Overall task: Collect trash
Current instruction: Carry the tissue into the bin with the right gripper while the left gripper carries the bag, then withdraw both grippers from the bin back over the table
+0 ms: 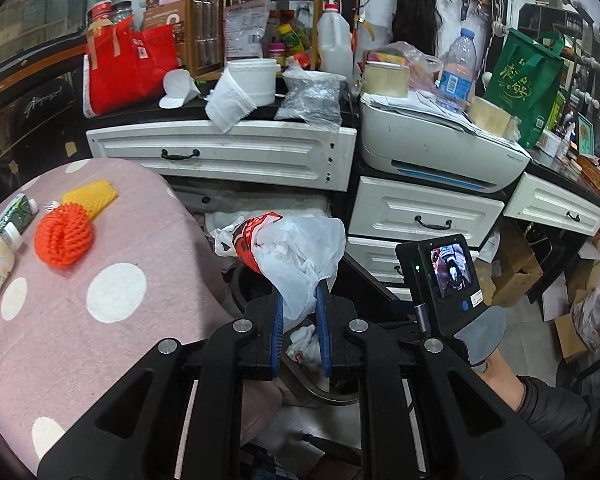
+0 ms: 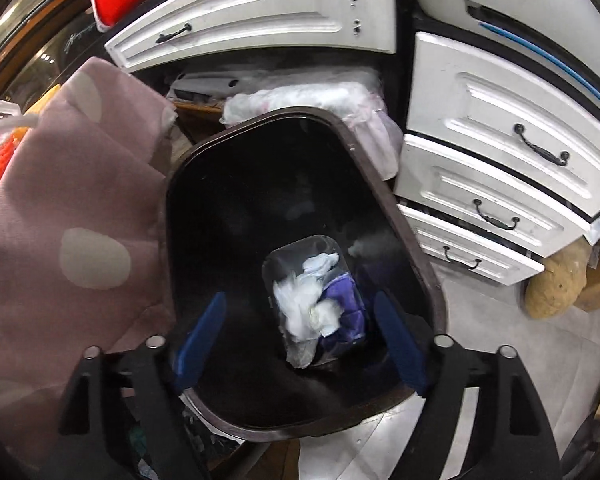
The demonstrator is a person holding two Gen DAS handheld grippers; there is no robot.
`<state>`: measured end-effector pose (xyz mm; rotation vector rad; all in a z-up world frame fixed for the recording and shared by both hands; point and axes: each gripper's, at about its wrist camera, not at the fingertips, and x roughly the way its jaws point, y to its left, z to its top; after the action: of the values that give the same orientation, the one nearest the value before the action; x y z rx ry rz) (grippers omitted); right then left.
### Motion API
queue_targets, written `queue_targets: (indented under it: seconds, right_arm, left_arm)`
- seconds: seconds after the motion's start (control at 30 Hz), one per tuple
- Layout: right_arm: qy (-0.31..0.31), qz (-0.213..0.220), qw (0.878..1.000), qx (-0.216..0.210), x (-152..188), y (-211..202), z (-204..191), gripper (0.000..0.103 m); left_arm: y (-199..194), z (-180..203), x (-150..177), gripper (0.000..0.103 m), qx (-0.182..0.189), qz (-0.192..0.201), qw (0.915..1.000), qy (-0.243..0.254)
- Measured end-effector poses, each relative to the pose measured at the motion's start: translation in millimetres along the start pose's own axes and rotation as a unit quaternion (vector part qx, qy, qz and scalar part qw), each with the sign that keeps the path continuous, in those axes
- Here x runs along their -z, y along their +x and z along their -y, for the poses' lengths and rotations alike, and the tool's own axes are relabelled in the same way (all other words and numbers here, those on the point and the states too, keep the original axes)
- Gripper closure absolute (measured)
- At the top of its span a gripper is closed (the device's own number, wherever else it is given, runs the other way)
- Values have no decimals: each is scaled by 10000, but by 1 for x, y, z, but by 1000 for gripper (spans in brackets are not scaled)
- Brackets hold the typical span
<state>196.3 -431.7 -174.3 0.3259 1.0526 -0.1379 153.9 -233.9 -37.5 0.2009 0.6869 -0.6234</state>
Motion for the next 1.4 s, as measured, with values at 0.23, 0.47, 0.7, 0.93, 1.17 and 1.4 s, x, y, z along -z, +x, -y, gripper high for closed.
queue_targets:
  seconds: [0.23,0.47,0.7,0.93,1.17,1.4]
  right_arm:
    - [246,647,9974,220,-6,-37,18,18]
    - [570,1222,9901,403,-8,-73,35,17]
    - [788,1390,9861,464,-8,-86,49,15]
    - [937,1416,9845,447,-5,-91,56,15]
    - [947,1418,9844,443,-4,-92,57,14]
    - [1003,1382,9843,448,-4,-91,61,11]
  left_arm:
    - [20,16,-4,88,271,-198,9993,132]
    - [48,34,-4,88,595,-518,9965,281]
    - [84,47,4,88,851,-998,9906,385]
    - [109,54,11,88,840,-1326,9858,593]
    - [132,53,19,75,715,-1646,9819,599]
    - [128,55,26,15,482,-1474,9843,846]
